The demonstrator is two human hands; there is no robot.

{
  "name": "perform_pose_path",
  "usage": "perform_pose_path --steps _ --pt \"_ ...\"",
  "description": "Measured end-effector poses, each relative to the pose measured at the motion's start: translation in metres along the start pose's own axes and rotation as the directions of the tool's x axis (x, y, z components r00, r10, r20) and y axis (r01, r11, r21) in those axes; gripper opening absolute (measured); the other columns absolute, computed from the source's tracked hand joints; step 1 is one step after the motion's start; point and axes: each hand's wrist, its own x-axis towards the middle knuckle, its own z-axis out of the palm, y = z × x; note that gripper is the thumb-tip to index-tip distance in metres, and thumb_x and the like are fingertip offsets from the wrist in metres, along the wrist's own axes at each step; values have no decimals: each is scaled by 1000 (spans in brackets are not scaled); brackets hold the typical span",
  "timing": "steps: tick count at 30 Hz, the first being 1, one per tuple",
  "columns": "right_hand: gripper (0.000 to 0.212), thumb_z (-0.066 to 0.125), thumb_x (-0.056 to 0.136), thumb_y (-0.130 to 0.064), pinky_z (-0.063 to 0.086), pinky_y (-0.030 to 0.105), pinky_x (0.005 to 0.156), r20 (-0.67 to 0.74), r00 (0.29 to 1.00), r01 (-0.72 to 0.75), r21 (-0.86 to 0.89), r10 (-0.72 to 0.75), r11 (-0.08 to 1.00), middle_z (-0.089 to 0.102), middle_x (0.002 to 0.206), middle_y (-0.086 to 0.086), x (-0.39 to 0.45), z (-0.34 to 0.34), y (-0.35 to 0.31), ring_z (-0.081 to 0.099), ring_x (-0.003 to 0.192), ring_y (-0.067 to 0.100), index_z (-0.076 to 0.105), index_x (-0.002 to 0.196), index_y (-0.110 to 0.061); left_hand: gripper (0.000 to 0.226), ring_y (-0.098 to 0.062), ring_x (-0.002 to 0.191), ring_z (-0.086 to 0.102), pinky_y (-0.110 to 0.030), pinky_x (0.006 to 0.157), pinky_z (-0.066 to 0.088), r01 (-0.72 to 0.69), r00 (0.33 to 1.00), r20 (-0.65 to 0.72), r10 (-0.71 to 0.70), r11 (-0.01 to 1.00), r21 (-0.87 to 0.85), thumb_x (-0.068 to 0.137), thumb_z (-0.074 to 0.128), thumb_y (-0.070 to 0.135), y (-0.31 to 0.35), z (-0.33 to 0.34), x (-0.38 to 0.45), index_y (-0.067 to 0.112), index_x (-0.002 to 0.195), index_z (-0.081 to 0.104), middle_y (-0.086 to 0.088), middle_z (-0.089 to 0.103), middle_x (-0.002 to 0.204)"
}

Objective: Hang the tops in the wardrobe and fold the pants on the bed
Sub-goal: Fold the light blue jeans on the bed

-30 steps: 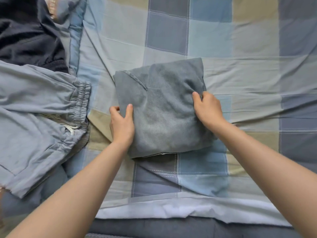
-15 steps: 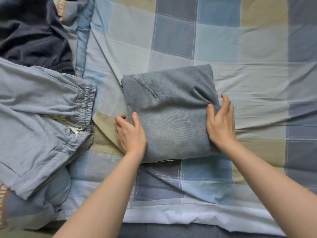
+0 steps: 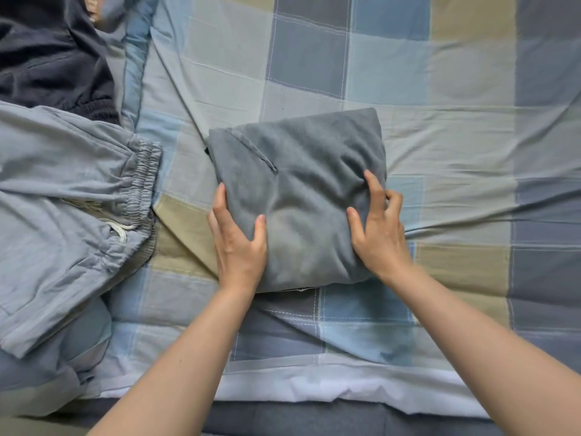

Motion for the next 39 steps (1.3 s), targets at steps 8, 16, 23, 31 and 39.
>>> perform_pose_path --steps 8,16,23,31,39 --pt "55 61 91 -21 53 47 79 -64 996 63 39 -61 997 43 121 17 -34 -57 -26 56 98 36 41 142 -20 63 -19 126 41 -11 111 23 -148 989 -3 149 988 35 85 70 5 42 -43 -27 4 141 41 -20 42 134" --pt "61 65 89 -24 44 37 97 -80 993 -85 68 90 994 33 147 14 -147 -163 -61 39 128 23 38 144 -24 39 -23 134 41 -16 114 26 -316 933 196 300 948 51 89 61 2 117 -128 -92 -4 128 59 -23 42 145" --pt "55 66 88 -21 28 17 102 -198 960 -190 73 201 979 35 147 12 -255 -263 -118 35 131 17 46 140 -17 43 -15 131 42 -5 109 23 -307 893 332 304 951 -46 87 65 -5 205 -215 -141 -2 129 59 -19 46 143" --pt "52 68 87 -20 24 12 100 -464 745 -441 195 479 876 41 143 15 -401 -318 -192 38 129 18 52 136 -17 44 -10 130 43 -10 111 27 -498 674 521 524 843 -203 87 66 -4 272 -301 -183 -1 130 59 -14 49 140" --pt "48 65 89 -28 33 12 98 -591 448 -567 392 671 724 39 142 6 -551 -332 -248 43 124 12 51 135 -21 46 39 110 23 10 92 18 -612 340 695 633 710 -347 87 67 0 307 -358 -259 11 131 60 -11 49 140"
